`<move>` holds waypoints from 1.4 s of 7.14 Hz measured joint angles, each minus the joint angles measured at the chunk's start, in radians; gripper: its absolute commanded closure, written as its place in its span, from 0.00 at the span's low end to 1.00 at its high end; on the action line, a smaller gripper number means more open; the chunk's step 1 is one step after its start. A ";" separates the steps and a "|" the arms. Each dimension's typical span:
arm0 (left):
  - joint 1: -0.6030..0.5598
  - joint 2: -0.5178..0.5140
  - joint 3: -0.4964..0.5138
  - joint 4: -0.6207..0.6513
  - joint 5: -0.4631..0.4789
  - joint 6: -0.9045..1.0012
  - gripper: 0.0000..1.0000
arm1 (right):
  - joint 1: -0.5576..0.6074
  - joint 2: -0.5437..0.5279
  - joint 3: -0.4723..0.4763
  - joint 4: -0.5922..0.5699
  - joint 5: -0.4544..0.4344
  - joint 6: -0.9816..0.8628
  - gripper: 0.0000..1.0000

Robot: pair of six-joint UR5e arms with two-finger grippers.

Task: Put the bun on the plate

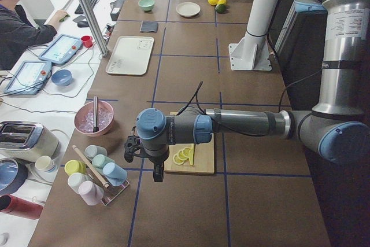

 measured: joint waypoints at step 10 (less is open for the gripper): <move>0.000 0.026 -0.046 0.003 0.003 -0.010 0.00 | -0.526 -0.102 0.008 0.591 -0.217 0.775 0.03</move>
